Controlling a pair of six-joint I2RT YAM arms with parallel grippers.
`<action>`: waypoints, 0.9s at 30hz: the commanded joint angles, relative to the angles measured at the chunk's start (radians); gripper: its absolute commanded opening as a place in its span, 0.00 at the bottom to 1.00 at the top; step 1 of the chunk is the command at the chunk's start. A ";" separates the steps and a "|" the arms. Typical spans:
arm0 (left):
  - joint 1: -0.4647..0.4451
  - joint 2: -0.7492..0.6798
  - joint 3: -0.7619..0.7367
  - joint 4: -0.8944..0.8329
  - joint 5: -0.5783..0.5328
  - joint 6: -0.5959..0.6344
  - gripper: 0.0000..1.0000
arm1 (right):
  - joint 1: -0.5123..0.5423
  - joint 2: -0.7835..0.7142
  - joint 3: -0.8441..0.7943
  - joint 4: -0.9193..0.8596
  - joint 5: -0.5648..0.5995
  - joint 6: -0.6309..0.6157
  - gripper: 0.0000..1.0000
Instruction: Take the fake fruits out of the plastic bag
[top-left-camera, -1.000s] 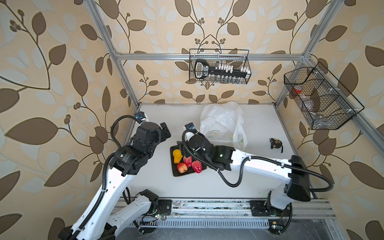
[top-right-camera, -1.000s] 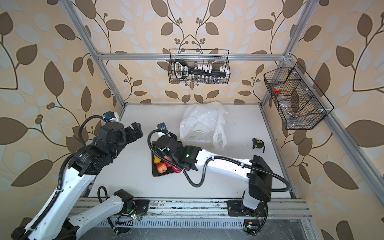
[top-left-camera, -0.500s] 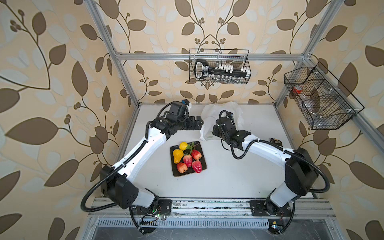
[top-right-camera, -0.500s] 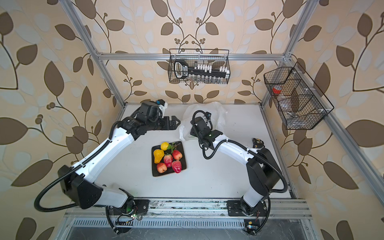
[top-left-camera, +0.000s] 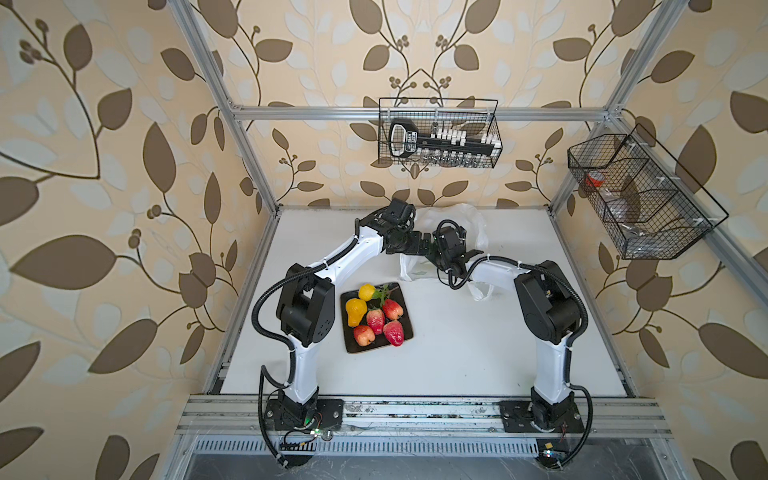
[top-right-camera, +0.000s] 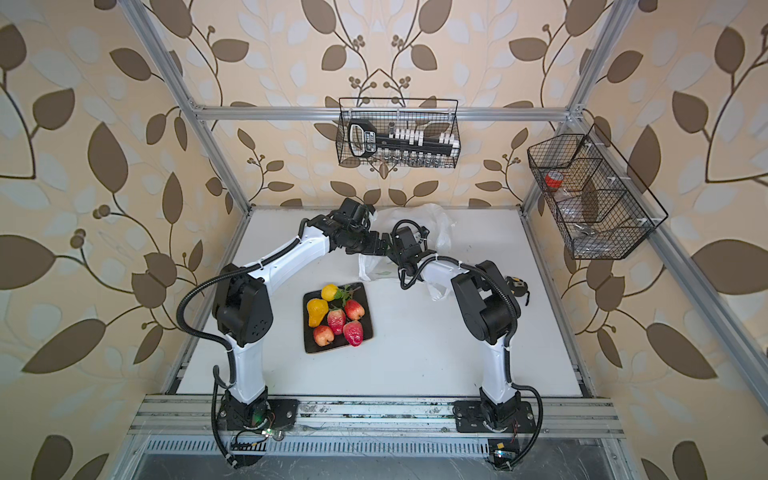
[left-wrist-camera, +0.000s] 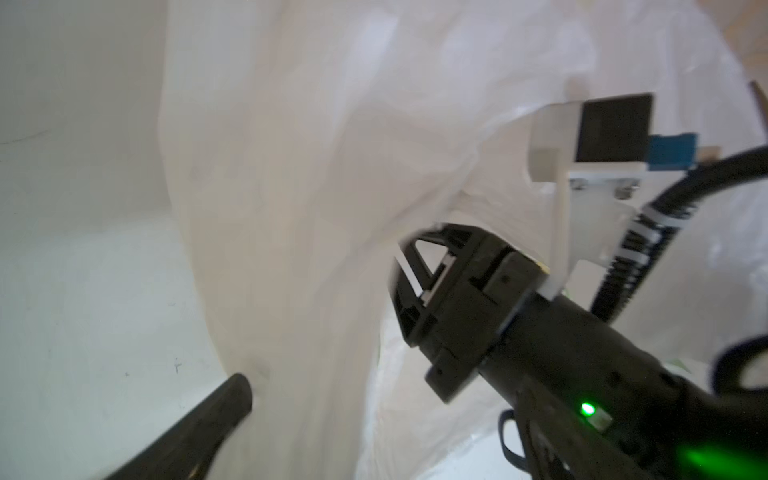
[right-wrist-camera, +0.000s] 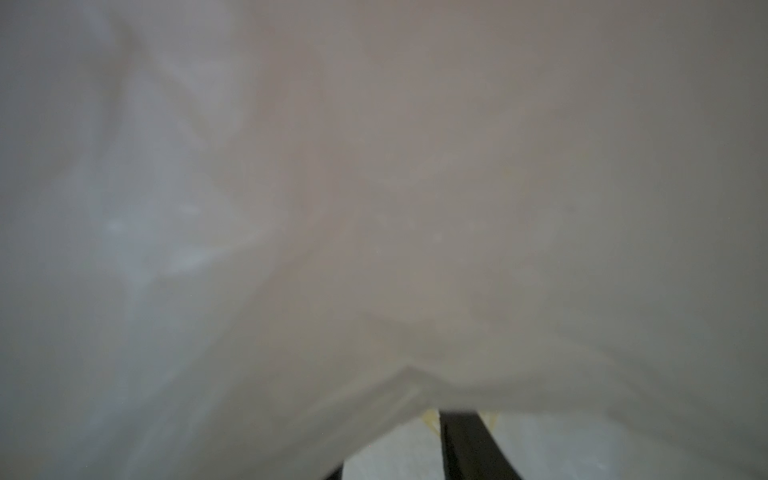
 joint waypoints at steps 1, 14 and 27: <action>-0.005 0.030 0.068 -0.035 -0.056 0.051 0.88 | -0.021 0.027 0.022 0.021 -0.039 0.051 0.38; -0.028 0.010 0.134 0.106 -0.125 0.156 0.00 | -0.088 -0.066 -0.127 0.113 -0.091 0.058 0.41; -0.129 -0.250 -0.114 0.294 0.021 0.317 0.00 | -0.142 -0.237 -0.347 0.180 -0.094 0.041 0.74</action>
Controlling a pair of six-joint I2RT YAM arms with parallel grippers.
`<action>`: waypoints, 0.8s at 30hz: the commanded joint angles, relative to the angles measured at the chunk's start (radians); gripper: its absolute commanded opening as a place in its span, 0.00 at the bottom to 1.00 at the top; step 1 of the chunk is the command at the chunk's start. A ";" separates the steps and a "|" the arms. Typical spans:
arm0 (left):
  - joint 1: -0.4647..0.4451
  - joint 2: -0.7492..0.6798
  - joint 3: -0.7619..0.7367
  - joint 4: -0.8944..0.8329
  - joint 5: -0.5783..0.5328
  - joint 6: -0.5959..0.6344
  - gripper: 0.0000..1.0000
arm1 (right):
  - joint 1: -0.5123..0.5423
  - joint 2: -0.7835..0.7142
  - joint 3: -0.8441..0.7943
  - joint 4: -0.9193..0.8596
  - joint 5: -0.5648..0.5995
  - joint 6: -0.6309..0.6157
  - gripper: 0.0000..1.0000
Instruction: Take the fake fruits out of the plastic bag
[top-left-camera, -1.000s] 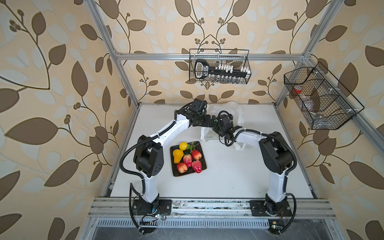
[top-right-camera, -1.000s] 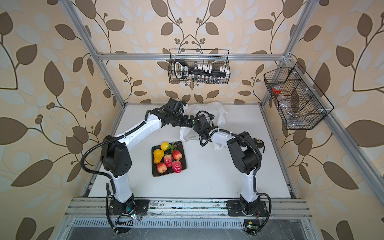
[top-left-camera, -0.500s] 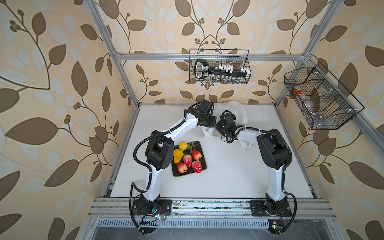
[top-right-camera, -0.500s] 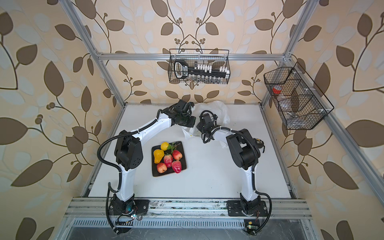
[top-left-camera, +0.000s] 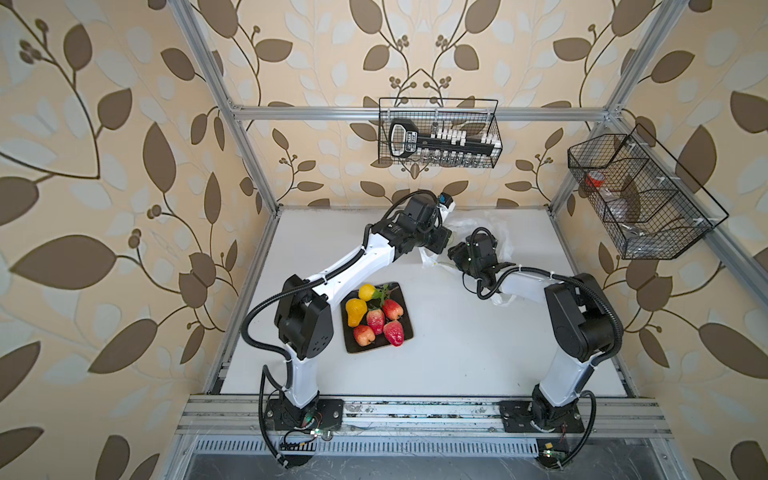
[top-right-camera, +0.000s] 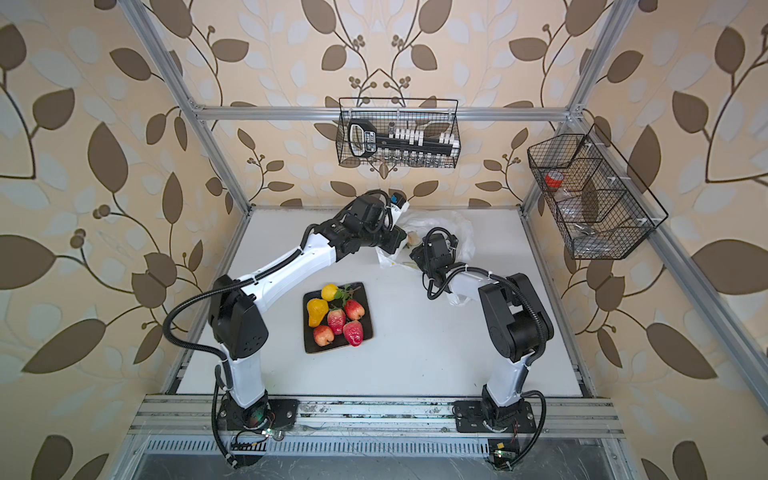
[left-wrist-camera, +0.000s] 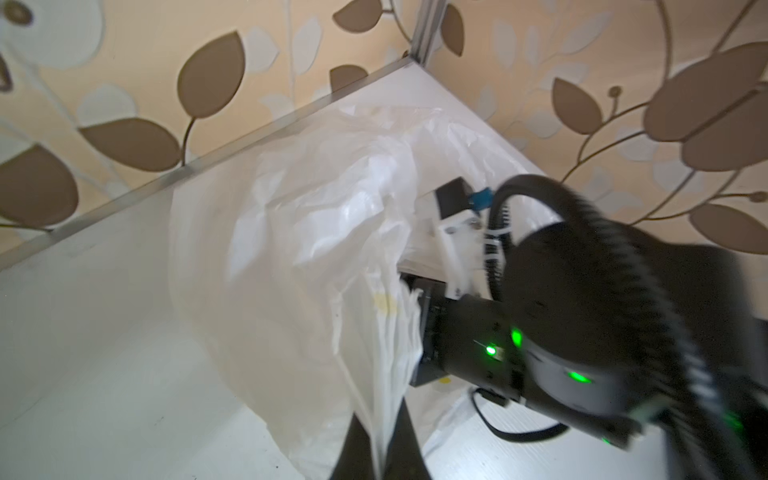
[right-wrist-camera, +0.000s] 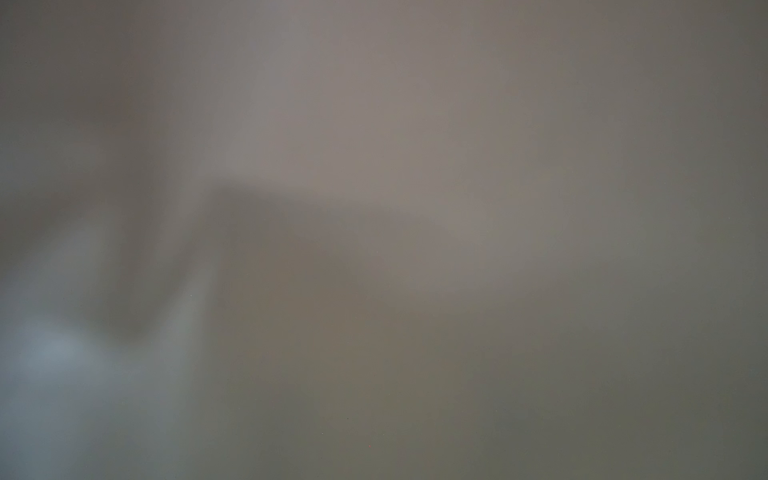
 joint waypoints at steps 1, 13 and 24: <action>0.022 -0.085 -0.095 0.074 0.012 0.032 0.00 | -0.003 -0.005 -0.026 0.015 0.007 0.015 0.76; 0.026 -0.117 -0.252 0.057 -0.044 -0.081 0.00 | -0.002 0.122 0.125 -0.016 -0.013 -0.094 0.83; 0.025 -0.104 -0.225 0.038 -0.022 -0.069 0.00 | 0.017 0.304 0.302 -0.035 -0.048 -0.146 0.93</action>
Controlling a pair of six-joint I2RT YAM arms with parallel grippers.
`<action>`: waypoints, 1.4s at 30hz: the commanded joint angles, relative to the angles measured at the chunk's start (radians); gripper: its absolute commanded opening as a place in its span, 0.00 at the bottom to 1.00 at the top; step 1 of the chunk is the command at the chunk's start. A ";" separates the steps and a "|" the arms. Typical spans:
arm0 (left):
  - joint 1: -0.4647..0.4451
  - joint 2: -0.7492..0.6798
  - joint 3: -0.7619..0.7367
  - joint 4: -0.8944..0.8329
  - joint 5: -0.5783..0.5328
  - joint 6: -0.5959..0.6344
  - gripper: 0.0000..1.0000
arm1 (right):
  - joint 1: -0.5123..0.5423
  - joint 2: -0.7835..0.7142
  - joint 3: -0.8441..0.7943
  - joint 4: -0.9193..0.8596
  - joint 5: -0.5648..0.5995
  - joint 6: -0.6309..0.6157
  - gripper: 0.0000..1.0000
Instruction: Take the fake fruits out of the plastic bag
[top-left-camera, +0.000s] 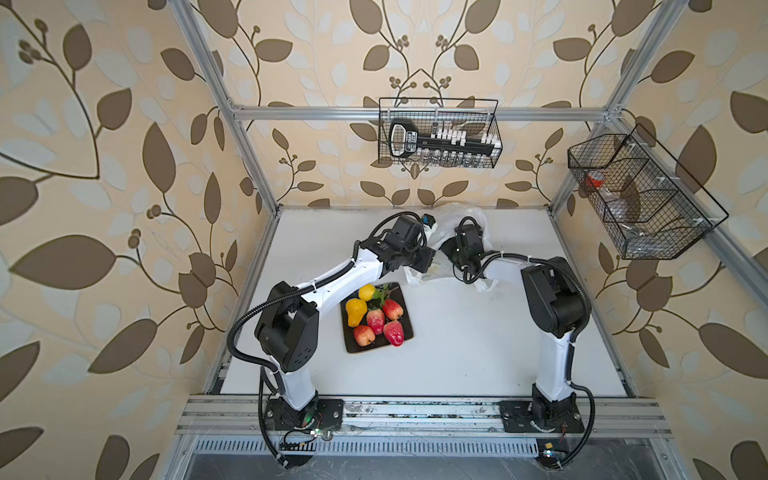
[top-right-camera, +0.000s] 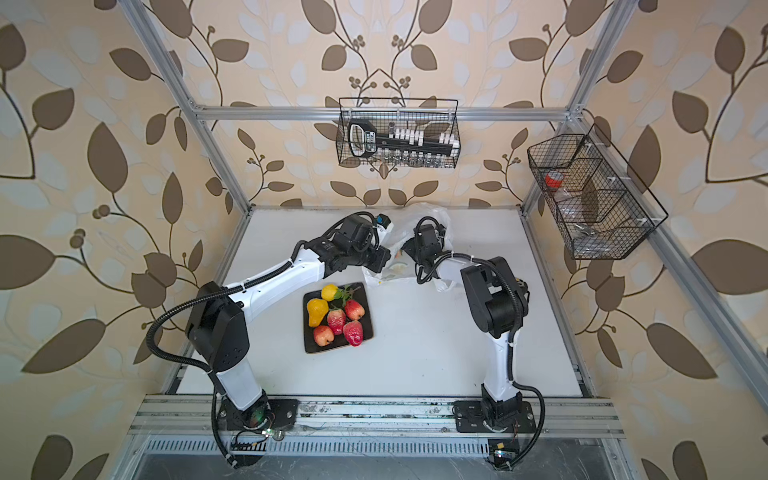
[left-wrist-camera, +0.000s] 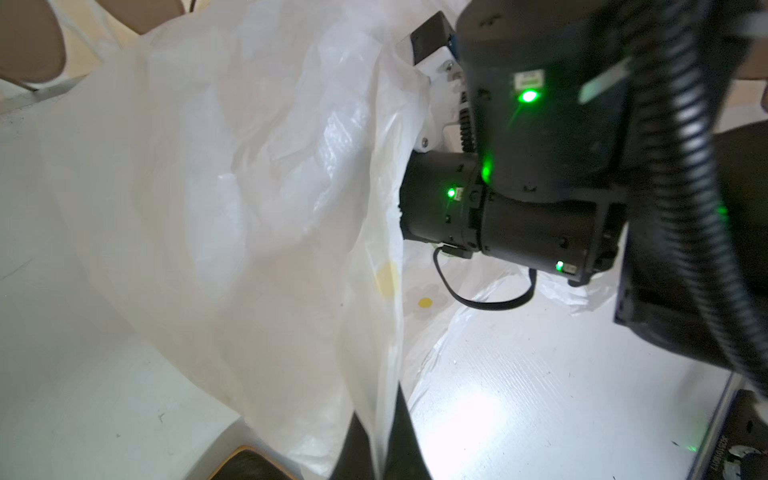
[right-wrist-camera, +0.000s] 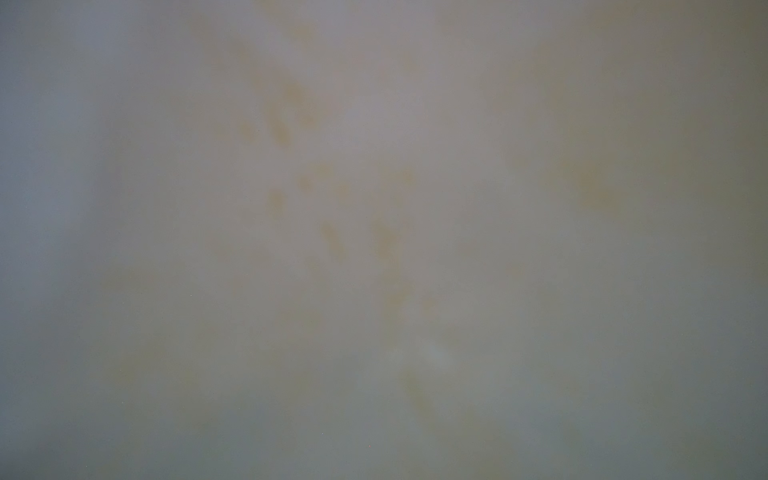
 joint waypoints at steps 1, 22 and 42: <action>-0.002 -0.024 0.036 0.007 0.015 0.004 0.00 | 0.016 0.054 0.045 -0.005 -0.049 -0.032 0.93; 0.000 -0.008 0.033 0.018 0.015 -0.021 0.00 | 0.060 0.226 0.170 0.076 -0.234 0.030 0.63; 0.039 -0.102 -0.046 0.004 -0.032 -0.070 0.52 | 0.047 0.174 0.151 0.161 -0.264 0.099 0.03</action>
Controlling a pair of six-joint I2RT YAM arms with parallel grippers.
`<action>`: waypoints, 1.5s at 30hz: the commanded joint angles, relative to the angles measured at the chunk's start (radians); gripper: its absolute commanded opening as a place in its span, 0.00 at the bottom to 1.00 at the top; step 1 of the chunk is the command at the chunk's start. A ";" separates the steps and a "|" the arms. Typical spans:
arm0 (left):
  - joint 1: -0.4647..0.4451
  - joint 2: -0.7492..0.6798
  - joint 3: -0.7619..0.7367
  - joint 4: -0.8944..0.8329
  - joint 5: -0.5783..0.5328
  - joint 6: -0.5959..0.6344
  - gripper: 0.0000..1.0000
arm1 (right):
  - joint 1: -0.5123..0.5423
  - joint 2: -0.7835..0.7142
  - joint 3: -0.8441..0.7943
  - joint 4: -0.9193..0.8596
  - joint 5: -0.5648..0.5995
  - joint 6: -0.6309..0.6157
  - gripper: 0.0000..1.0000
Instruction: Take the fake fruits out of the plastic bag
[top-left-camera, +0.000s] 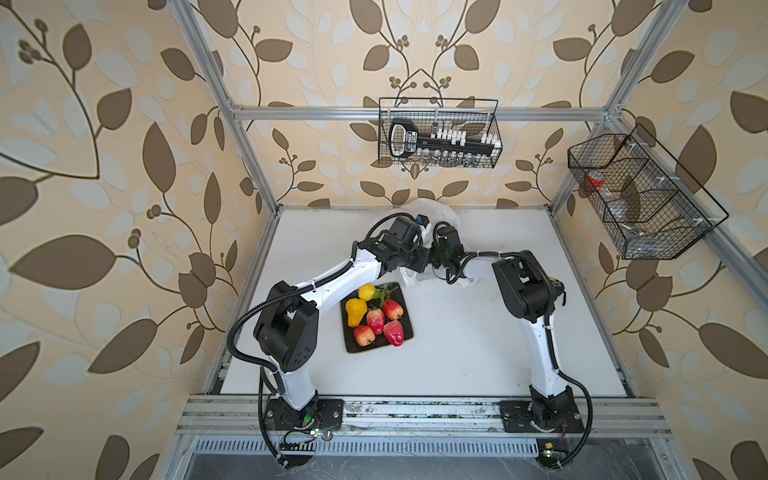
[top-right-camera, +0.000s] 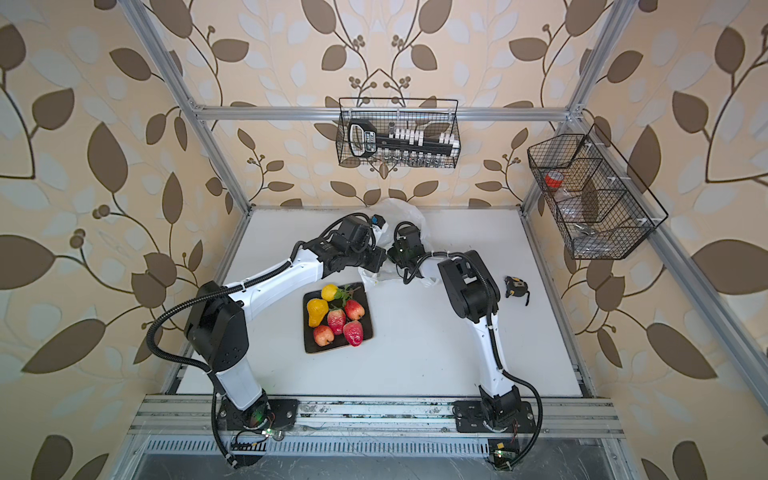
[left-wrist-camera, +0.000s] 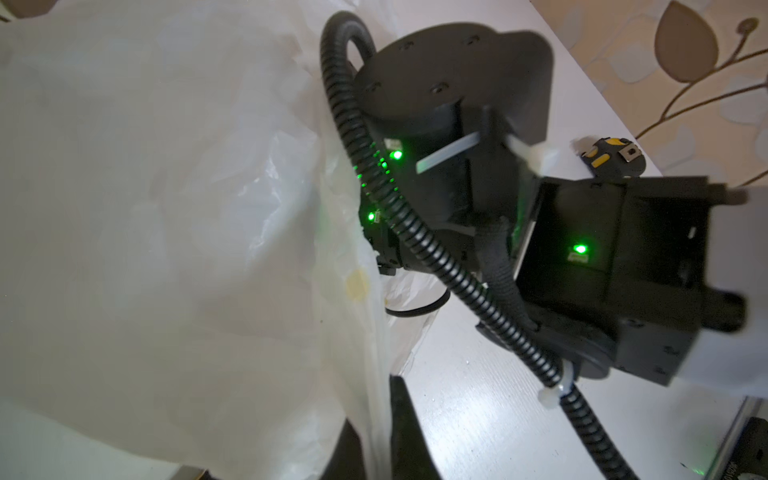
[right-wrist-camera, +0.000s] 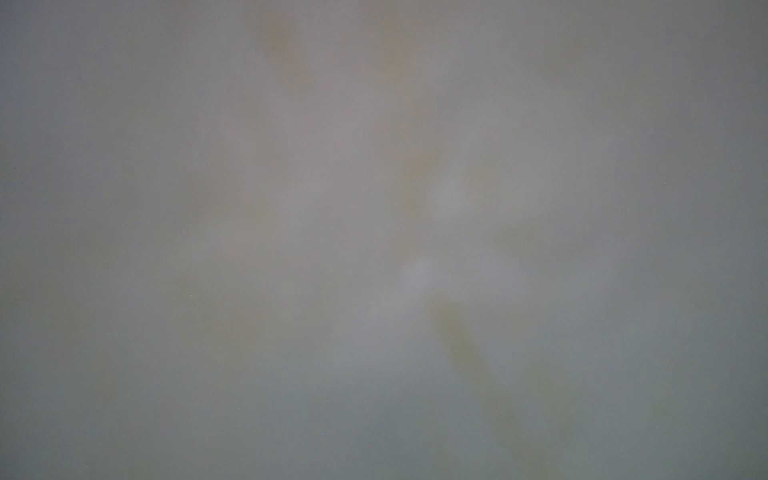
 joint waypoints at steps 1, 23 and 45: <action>0.012 -0.115 -0.021 0.012 0.015 -0.014 0.69 | -0.007 -0.068 -0.019 -0.019 0.002 -0.018 0.08; 0.353 0.382 0.445 -0.222 0.047 -0.709 0.99 | -0.003 -0.071 0.002 -0.077 -0.015 -0.045 0.53; 0.215 0.347 0.490 -0.118 0.186 -0.650 0.00 | -0.011 -0.111 0.001 -0.146 0.014 -0.130 0.83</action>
